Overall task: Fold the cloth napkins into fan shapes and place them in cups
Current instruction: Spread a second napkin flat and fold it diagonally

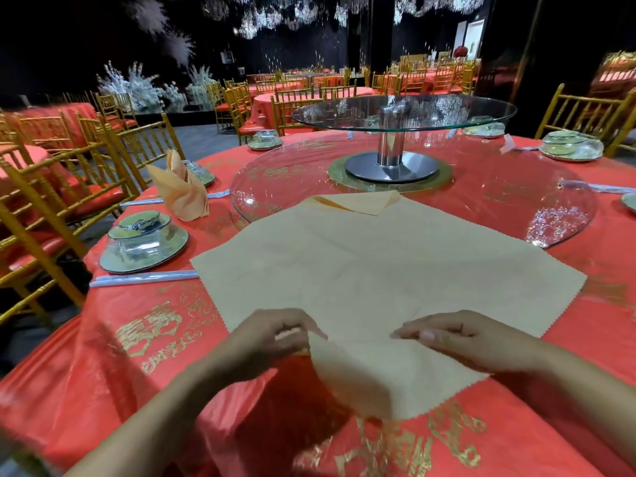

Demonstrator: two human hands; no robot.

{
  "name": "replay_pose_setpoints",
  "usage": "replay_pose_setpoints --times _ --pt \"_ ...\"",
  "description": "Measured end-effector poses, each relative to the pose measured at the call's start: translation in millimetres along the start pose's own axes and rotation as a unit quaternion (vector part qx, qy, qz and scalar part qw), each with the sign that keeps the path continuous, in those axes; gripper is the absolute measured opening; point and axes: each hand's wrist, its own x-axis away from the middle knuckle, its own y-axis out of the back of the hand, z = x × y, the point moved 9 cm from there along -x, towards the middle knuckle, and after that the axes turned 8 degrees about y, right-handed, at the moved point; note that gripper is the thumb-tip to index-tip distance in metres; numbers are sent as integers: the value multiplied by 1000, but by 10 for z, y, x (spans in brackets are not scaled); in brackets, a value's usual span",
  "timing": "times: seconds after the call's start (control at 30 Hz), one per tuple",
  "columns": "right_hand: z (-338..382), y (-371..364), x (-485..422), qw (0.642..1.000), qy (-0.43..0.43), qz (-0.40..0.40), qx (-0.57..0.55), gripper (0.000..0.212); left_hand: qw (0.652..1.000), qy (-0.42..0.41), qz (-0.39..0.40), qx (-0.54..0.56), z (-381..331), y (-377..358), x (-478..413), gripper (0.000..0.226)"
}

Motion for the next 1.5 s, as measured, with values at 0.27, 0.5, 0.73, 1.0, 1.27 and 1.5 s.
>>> replay_pose_setpoints --times 0.27,0.5,0.73,1.0,1.27,1.5 --pt "227 -40 229 982 7 50 181 45 989 91 -92 77 29 244 -133 22" --pt "235 141 355 989 -115 82 -49 32 987 134 -51 78 -172 339 -270 29" --pt "-91 652 87 976 -169 -122 69 31 974 206 -87 -44 137 316 -864 42" --pt "47 832 -296 934 -51 -225 274 22 964 192 -145 -109 282 188 -1200 31" --pt "-93 1077 -914 901 -34 -272 337 30 961 174 -193 -92 308 234 -1339 14" --pt "-255 1114 -1297 898 -60 -135 415 26 959 178 -180 -124 313 129 -1428 15"
